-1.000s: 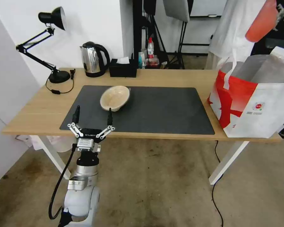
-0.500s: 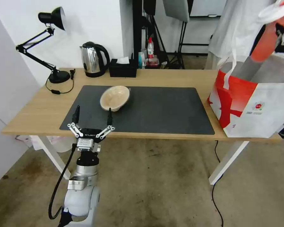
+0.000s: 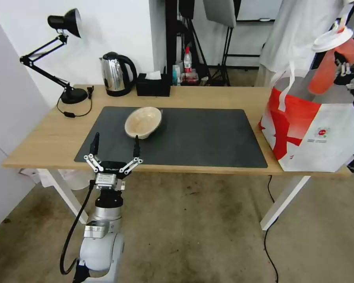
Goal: Pick up the trash from the table and place it into the takeout bag.
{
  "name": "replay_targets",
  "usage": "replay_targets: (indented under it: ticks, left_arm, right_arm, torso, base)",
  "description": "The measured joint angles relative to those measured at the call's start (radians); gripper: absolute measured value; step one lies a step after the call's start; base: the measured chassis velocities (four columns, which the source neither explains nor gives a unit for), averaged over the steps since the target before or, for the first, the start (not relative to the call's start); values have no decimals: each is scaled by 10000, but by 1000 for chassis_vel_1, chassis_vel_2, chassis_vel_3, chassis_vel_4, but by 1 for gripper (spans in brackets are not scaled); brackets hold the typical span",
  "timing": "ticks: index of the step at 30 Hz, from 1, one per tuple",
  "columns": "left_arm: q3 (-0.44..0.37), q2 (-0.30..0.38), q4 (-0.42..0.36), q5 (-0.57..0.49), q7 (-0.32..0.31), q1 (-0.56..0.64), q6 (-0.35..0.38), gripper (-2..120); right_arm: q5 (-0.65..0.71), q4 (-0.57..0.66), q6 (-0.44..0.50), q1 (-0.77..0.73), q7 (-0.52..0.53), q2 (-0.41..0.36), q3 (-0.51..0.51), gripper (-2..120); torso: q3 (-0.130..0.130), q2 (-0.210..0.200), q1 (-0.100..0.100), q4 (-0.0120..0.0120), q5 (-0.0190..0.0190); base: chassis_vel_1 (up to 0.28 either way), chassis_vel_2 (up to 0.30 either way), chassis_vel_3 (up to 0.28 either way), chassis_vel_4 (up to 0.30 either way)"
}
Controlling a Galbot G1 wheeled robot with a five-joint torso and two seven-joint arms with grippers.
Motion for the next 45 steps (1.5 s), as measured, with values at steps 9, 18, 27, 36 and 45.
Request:
replay_targets:
  ticks: [9, 18, 27, 36, 45]
  left_arm:
    - [-2, 1, -63, -8, -2, 54, -46, 100]
    - [-10, 0, -104, -9, -2, 75, -48, 100]
    - [-57, -2, -148, -8, -5, 91, -49, 100]
    - [-92, -2, -185, -7, -8, 104, -48, 100]
    - [-138, -3, -225, -17, -8, 109, -49, 100]
  right_arm:
    - [-98, -324, 88, -18, 10, 46, -58, 2]
    - [-323, -639, 133, 66, 98, 97, -221, 2]
    - [-419, -1034, 153, 431, 178, 155, -491, 2]
    - [-486, -1326, 147, 796, 221, 172, -784, 2]
    - [-553, -1159, -40, 747, 344, 253, -863, 11]
  torso:
    - [0, 0, 0, 0, 1]
    - [0, 0, 2, -1, 1]
    - [0, -3, 1, 0, 1]
    - [0, -2, 2, 0, 1]
    - [0, -1, 1, 0, 0]
  base:
    - [0, 0, 0, 0]
    - [0, 0, 0, 0]
    - [0, 0, 0, 0]
    - [0, 0, 0, 0]
    - [0, 0, 0, 0]
